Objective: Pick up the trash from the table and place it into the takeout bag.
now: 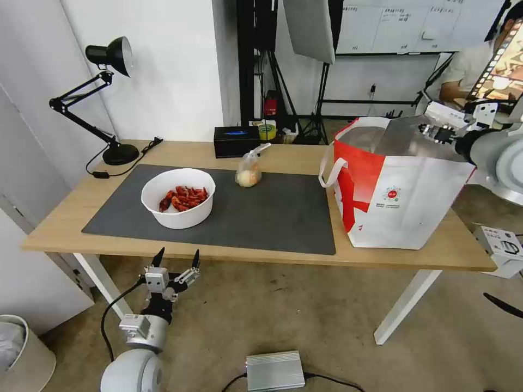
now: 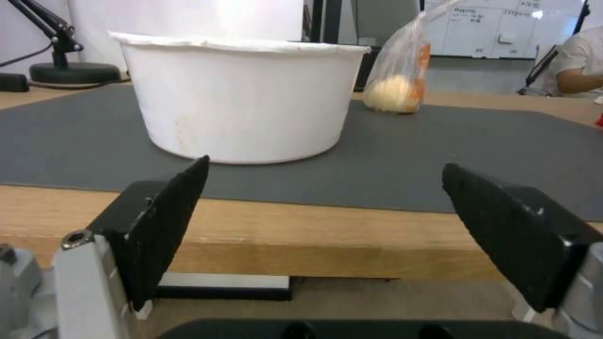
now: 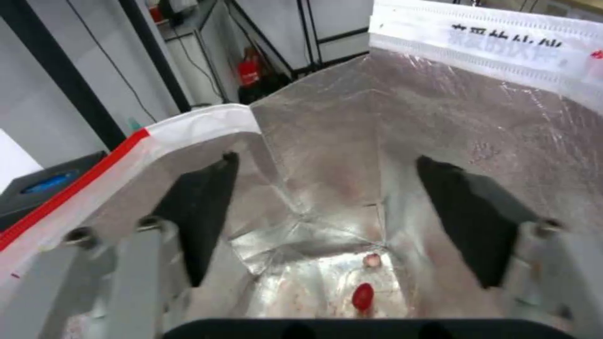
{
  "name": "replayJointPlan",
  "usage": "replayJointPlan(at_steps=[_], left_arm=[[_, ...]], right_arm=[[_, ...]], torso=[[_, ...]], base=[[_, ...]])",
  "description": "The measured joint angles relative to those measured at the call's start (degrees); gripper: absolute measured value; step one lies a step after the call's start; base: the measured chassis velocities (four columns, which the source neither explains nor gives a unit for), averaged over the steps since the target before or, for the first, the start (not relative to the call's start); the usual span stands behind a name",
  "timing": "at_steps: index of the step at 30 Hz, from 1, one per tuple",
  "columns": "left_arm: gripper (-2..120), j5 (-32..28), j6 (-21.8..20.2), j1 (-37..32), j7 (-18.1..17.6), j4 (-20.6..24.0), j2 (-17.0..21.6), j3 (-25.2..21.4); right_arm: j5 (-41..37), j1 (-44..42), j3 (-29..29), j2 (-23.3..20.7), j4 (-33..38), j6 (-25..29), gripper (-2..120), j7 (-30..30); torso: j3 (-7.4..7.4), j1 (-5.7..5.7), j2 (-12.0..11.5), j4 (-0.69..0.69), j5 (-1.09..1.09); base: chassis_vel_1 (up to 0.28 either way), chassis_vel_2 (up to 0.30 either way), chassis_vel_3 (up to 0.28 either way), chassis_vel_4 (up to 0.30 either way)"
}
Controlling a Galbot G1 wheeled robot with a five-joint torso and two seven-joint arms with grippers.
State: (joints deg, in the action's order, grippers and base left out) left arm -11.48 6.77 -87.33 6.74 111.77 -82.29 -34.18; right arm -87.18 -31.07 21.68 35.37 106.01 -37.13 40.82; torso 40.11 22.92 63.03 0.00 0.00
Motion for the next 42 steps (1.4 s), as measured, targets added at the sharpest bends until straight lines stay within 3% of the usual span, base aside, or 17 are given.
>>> replayJointPlan(at_steps=[6, 7, 8, 9, 11, 12, 14, 15, 18, 21, 26, 34, 42], left_arm=[[100, 0.0, 0.0, -0.1, 0.0, 0.1, 0.0, 0.0], [100, 0.0, 0.0, -0.2, 0.0, 0.2, 0.0, 0.0], [100, 0.0, 0.0, -0.2, 0.0, 0.2, 0.0, 0.0], [100, 0.0, 0.0, -0.2, 0.0, 0.2, 0.0, -0.1], [100, 0.0, 0.0, -0.2, 0.0, 0.2, 0.0, -0.1], [100, 0.0, 0.0, -0.3, 0.0, 0.2, 0.0, -0.2], [100, 0.0, 0.0, -0.3, 0.0, 0.2, 0.0, -0.3], [100, 0.0, 0.0, -0.3, 0.0, 0.2, 0.0, -0.3], [100, -0.1, 0.0, -0.3, 0.0, 0.3, 0.1, -0.5], [100, -0.1, 0.0, -0.2, -0.1, 0.5, 0.1, -0.5], [100, -0.2, -0.1, -0.2, -0.2, 0.8, 0.1, -0.4], [100, 0.4, -0.1, -0.2, -0.2, 0.9, -0.1, -0.4], [100, 0.5, -0.2, 0.1, -0.3, 1.0, -0.3, -0.4]], right_arm=[[2.2, -0.8, 0.1, 0.6, 0.0, 3.3, 92, -2.8], [7.2, -2.1, 0.2, 0.8, 0.0, 7.8, 97, -7.2], [7.2, -2.1, 0.2, 0.8, 0.0, 7.8, 97, -7.2], [13.0, -3.8, 0.5, 0.9, 0.3, 12.5, 99, -11.6], [13.0, -3.8, 0.5, 0.9, 0.3, 12.5, 99, -11.6], [21.3, -7.9, 1.5, 0.8, 1.6, 21.0, 100, -20.0], [26.3, -11.8, 2.3, 0.8, 2.6, 27.6, 100, -26.1], [26.3, -11.8, 2.3, 0.8, 2.6, 27.6, 100, -26.1], [32.4, -16.5, 3.2, 1.6, 4.5, 36.5, 100, -32.8], [36.8, -18.8, 3.5, 2.7, 5.6, 41.4, 100, -35.9], [47.9, -24.8, 3.7, 5.9, 8.5, 48.2, 100, -38.8], [65.3, -35.9, 4.4, 12.2, 11.0, 53.0, 100, -39.0], [70.8, -41.2, 3.8, 19.1, 9.9, 55.0, 100, -38.1]], torso=[[0.00, 0.00, 0.0, 0.00, 0.00], [0.00, 0.00, 0.0, 0.00, 0.00], [0.00, 0.00, 0.0, 0.00, 0.00], [0.00, 0.00, 0.0, 0.01, 0.00], [0.00, 0.00, 0.0, 0.01, 0.00], [0.00, 0.00, 0.0, -0.01, -0.01], [0.00, -0.01, 0.0, 0.00, 0.00], [0.00, -0.01, 0.0, 0.00, 0.00], [0.00, -0.01, 0.0, -0.01, -0.01], [0.00, -0.01, 0.0, 0.00, -0.01], [0.00, -0.01, 0.0, 0.00, -0.01], [-0.01, -0.01, 0.0, -0.01, -0.01], [-0.01, -0.01, 0.0, 0.00, -0.01]], base=[[0.000, 0.000, 0.000, 0.000], [0.000, 0.000, 0.000, 0.000], [0.000, 0.000, 0.000, 0.000], [0.000, 0.000, 0.000, 0.000], [0.000, 0.000, 0.000, 0.000], [0.000, 0.000, 0.000, 0.000], [0.000, 0.000, 0.000, 0.000], [0.000, 0.000, 0.000, 0.000], [0.000, 0.000, 0.000, 0.000], [0.000, 0.000, 0.000, 0.000], [0.000, 0.000, 0.000, 0.000], [0.000, 0.000, 0.000, 0.000], [0.000, 0.000, 0.000, 0.000]])
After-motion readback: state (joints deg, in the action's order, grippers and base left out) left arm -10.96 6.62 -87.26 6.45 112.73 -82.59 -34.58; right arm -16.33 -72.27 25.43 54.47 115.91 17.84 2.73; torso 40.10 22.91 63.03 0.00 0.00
